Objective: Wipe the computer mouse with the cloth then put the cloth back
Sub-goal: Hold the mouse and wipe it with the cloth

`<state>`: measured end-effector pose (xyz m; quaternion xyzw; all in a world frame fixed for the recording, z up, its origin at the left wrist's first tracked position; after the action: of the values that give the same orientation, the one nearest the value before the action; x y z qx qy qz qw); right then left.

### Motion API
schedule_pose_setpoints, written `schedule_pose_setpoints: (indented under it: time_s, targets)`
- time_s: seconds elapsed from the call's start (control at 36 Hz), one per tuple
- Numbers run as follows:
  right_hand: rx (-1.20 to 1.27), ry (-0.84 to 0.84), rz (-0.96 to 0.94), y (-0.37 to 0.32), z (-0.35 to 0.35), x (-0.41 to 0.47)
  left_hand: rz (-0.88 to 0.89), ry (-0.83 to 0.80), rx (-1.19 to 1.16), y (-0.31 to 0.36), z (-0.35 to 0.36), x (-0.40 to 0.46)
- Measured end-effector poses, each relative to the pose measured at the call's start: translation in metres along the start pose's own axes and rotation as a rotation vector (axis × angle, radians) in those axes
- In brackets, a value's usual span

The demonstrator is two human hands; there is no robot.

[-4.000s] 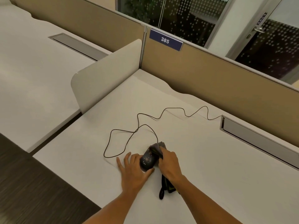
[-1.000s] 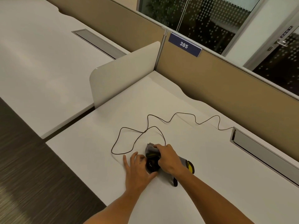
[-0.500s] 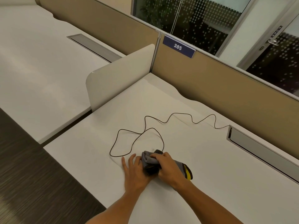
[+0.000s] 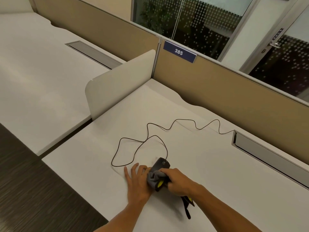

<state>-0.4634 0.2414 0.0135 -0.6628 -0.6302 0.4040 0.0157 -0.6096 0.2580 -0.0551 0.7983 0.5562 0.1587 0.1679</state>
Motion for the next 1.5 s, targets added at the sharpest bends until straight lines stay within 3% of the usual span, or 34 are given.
schedule_pose_setpoints:
  time_s: [0.17, 0.28, 0.42, 0.58, 0.69, 0.81, 1.0, 1.5]
  targets:
    - [0.116, -0.012, 0.036, 0.01, -0.004, -0.004, 0.026, 0.007, -0.011, -0.001, 0.002, 0.001]
    - [0.404, -0.019, 0.083, 0.021, -0.019, -0.014, 0.01, 0.017, -0.045, -0.005, 0.006, 0.002]
    - [0.805, 0.101, 0.238, 0.05, -0.031, -0.028, -0.006, -0.015, -0.056, -0.008, 0.012, 0.002]
    - [0.915, 0.259, 0.318, 0.059, -0.035, -0.022, 0.0, -0.028, -0.032, -0.006, 0.011, 0.002]
    - [0.826, 0.28, 0.227, 0.036, -0.033, -0.013, -0.002, -0.033, -0.034, -0.006, 0.012, 0.001]
    - [0.593, 0.26, 0.09, 0.01, -0.027, 0.0, -0.014, -0.008, -0.063, -0.008, 0.015, 0.003]
    - [0.152, 0.154, 0.028, -0.011, -0.022, 0.015, -0.032, 0.028, -0.058, -0.006, 0.017, 0.005]
    - [-0.097, -0.063, 0.043, -0.019, -0.03, 0.032, -0.033, 0.029, -0.051, -0.007, 0.016, 0.005]
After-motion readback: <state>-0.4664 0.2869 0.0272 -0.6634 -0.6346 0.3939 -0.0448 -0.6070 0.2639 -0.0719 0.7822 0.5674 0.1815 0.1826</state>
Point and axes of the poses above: each hand's wrist, its own x-axis towards the middle knuckle, its own z-axis out of the palm, y = z × x, the point moved 4 cm from there along x, towards the middle knuckle, and after that the axes turned 5 degrees about z, right-handed, at the moved point
